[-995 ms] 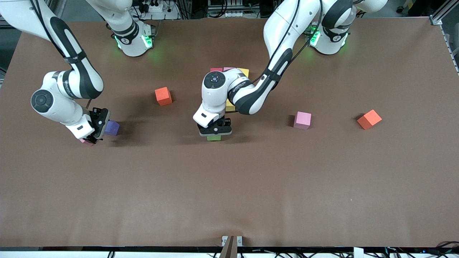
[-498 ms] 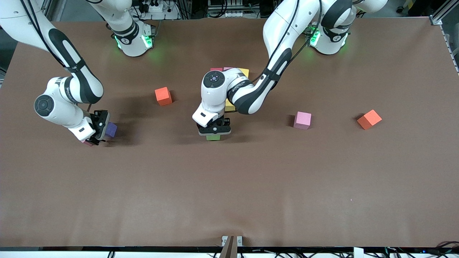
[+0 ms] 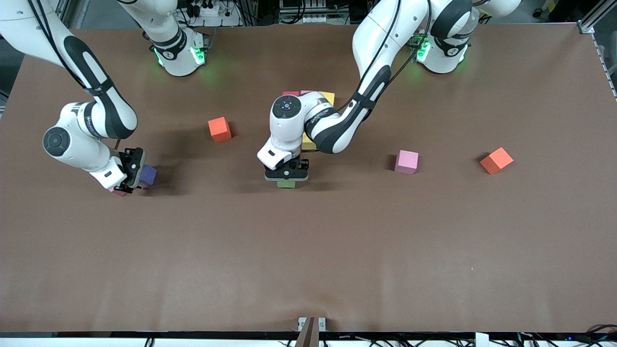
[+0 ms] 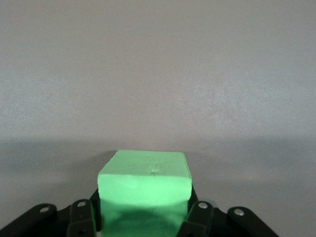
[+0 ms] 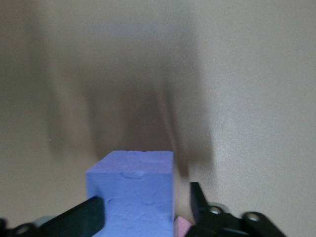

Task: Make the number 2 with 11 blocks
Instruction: 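Set the green cube below cyan while the right gripper grasps purple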

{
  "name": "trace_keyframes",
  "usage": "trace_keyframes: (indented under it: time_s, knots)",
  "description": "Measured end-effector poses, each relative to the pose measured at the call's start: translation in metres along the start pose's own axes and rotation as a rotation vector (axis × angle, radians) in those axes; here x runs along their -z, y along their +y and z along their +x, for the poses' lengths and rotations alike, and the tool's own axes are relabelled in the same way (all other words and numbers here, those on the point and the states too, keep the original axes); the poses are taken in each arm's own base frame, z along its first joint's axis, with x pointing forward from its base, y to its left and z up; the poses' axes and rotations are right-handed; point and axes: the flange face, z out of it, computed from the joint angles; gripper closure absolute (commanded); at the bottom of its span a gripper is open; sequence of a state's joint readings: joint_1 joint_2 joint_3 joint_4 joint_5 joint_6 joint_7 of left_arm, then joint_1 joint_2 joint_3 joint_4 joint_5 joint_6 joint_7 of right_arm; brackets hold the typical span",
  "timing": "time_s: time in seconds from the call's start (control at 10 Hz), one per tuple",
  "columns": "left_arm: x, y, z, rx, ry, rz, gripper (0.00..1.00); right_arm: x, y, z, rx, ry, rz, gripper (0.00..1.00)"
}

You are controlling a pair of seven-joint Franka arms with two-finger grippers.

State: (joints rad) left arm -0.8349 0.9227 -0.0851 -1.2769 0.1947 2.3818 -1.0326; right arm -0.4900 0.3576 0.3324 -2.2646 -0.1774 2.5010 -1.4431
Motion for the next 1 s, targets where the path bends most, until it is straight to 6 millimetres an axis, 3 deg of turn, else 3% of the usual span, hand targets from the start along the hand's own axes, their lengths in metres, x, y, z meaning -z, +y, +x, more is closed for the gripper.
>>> trace_keyframes:
  time_s: [0.5,0.7,0.8,0.9,1.0]
  knots:
    - [-0.006,0.008,-0.015,-0.026,-0.011,0.003,1.0,0.017,-0.003,0.009,-0.003,-0.021,0.015,0.61]
    - [-0.01,0.007,-0.017,-0.028,-0.015,0.007,1.0,0.043,-0.004,0.041,-0.027,-0.045,-0.002,0.61]
    - [-0.01,0.007,-0.017,-0.028,-0.015,0.007,0.23,0.057,-0.005,0.064,-0.039,-0.049,-0.028,0.61]
    - [-0.011,0.008,-0.018,-0.029,-0.016,0.007,0.0,0.069,-0.006,0.083,-0.052,-0.052,-0.048,0.6]
    - [-0.011,0.009,-0.021,-0.033,-0.017,0.007,0.0,0.075,-0.007,0.094,-0.055,-0.052,-0.059,0.42]
